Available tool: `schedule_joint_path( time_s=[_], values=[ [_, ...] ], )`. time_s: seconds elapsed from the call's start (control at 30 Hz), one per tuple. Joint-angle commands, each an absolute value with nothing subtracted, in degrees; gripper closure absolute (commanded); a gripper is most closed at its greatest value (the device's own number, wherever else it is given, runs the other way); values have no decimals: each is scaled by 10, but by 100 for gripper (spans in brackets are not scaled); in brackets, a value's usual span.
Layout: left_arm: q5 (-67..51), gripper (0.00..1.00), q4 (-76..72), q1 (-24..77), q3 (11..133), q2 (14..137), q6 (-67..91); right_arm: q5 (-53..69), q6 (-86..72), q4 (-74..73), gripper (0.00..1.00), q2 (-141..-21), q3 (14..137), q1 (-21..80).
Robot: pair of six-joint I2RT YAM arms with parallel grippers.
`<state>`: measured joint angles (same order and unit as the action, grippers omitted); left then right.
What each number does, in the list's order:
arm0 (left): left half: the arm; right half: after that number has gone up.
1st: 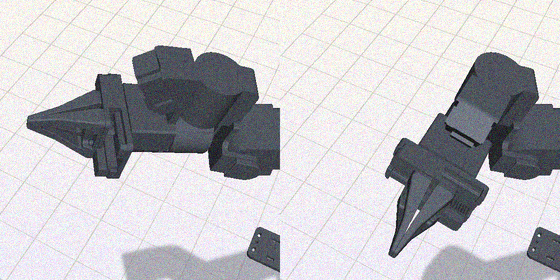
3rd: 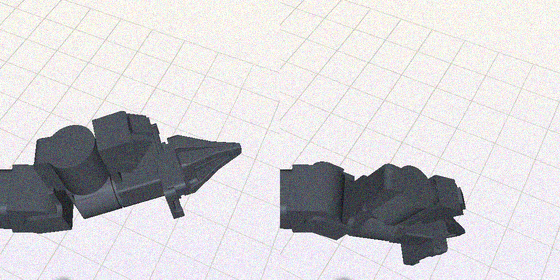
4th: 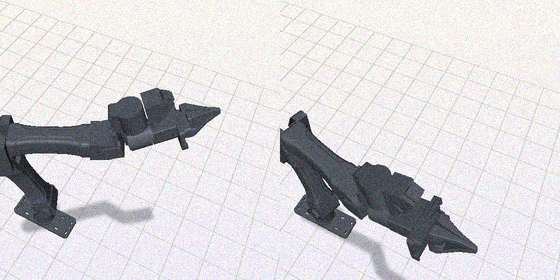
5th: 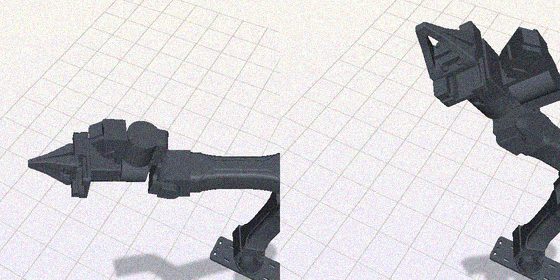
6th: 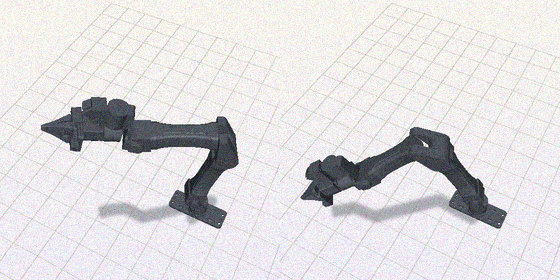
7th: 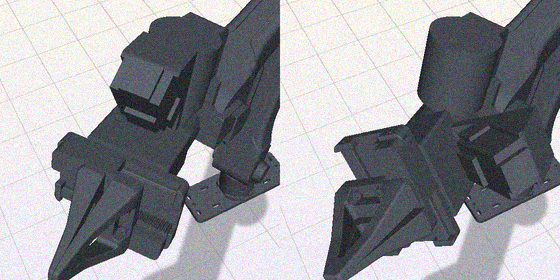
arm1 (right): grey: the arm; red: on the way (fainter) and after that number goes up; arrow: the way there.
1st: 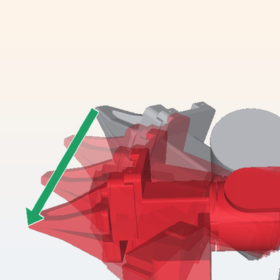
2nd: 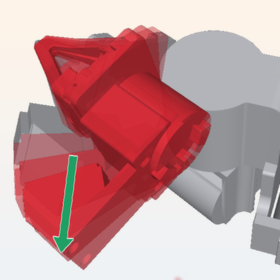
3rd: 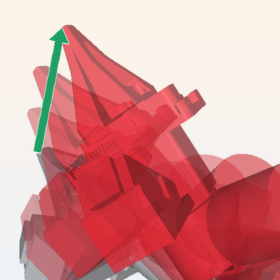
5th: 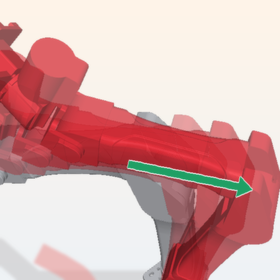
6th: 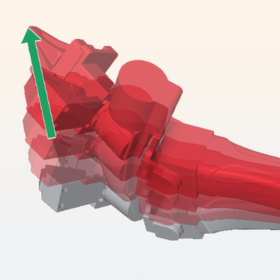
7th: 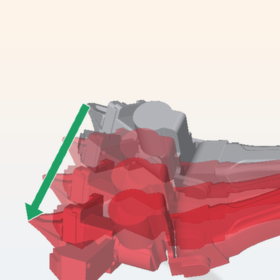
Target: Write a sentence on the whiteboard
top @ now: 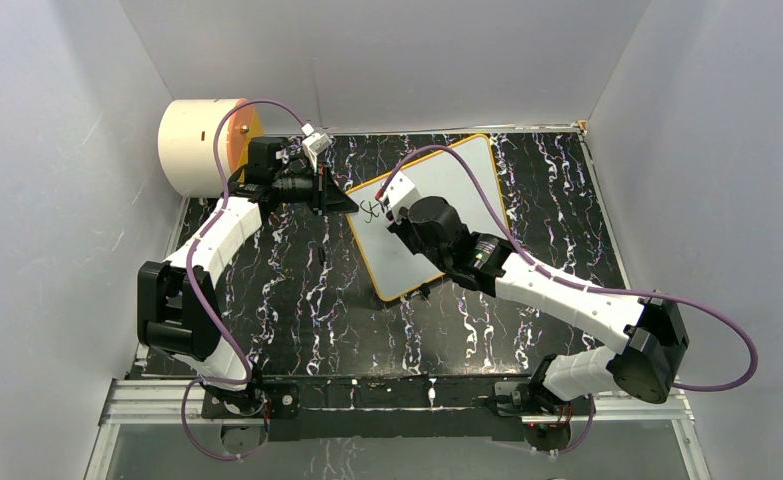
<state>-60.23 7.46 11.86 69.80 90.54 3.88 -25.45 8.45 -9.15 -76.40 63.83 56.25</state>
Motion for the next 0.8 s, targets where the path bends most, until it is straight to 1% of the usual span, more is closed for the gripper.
schedule_joint_path(
  time_s=[0.0, 0.43, 0.77],
  values=[
    [-607, 100, 93, 120, 689, 891, 25, -260, 75, -101, 100, -756, 638, 560],
    [-608, 100, 93, 120, 688, 889, 25, -302, 74, -85, 100, -749, 629, 557],
    [-610, 100, 93, 120, 686, 888, 24, -309, 80, -45, 100, -752, 625, 553]
  ],
)
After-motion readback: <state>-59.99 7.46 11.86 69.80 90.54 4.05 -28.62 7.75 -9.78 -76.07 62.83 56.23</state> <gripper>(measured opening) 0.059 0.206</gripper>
